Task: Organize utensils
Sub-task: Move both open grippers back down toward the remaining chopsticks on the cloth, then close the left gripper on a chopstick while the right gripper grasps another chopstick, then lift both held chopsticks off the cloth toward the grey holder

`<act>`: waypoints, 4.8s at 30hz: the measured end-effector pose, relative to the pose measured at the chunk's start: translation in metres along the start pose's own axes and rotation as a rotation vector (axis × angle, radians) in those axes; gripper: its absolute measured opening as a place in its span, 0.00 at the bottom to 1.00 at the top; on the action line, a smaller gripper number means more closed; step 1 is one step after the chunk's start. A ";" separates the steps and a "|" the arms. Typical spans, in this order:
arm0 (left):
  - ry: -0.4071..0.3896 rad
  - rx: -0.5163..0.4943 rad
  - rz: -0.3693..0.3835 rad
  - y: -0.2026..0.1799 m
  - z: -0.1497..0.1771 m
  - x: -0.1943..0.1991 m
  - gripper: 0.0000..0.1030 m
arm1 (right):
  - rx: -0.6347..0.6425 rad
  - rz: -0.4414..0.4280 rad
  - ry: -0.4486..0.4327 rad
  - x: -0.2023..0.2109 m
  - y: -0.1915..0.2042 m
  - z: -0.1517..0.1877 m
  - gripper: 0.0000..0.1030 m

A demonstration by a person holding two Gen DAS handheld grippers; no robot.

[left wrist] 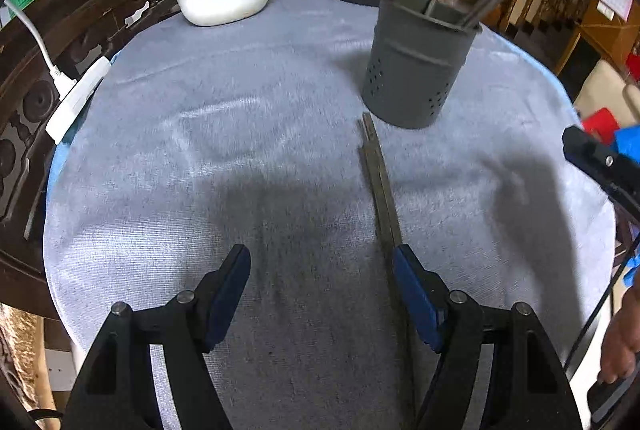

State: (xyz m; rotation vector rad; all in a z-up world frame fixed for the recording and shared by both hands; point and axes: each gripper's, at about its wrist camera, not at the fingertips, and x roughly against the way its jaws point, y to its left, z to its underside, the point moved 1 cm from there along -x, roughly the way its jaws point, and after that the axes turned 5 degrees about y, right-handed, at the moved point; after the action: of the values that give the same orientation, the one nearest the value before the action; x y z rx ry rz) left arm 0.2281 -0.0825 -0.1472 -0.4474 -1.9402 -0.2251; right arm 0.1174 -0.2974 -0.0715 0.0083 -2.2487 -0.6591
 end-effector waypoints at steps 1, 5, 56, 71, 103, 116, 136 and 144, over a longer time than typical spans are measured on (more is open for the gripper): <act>0.003 -0.007 -0.009 -0.002 0.000 -0.001 0.72 | -0.004 -0.001 0.002 -0.001 0.000 0.000 0.26; 0.001 -0.023 -0.027 -0.006 0.002 -0.005 0.72 | 0.001 0.001 0.007 -0.002 0.000 0.002 0.26; 0.015 -0.001 -0.024 -0.007 0.005 -0.006 0.72 | 0.012 -0.001 0.027 -0.008 0.005 0.003 0.26; 0.019 -0.007 -0.004 -0.013 0.003 -0.009 0.72 | 0.033 -0.011 0.059 -0.015 0.008 0.006 0.26; 0.016 0.003 -0.003 -0.006 0.000 -0.021 0.74 | 0.036 -0.011 0.075 -0.020 0.008 0.011 0.26; 0.013 0.071 -0.020 0.020 -0.001 -0.014 0.62 | 0.063 -0.027 0.106 -0.027 0.021 0.012 0.26; -0.006 0.213 0.074 0.074 0.009 0.027 0.41 | 0.133 0.051 0.425 -0.132 0.090 0.002 0.25; 0.017 0.219 0.123 0.088 -0.009 0.029 0.41 | 0.169 0.139 0.453 -0.147 0.094 0.005 0.07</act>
State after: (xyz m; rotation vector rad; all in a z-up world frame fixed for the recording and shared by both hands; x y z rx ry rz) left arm 0.2611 0.0002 -0.1213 -0.4159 -1.8882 0.0625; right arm 0.2354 -0.1831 -0.1319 0.0769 -1.8401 -0.3480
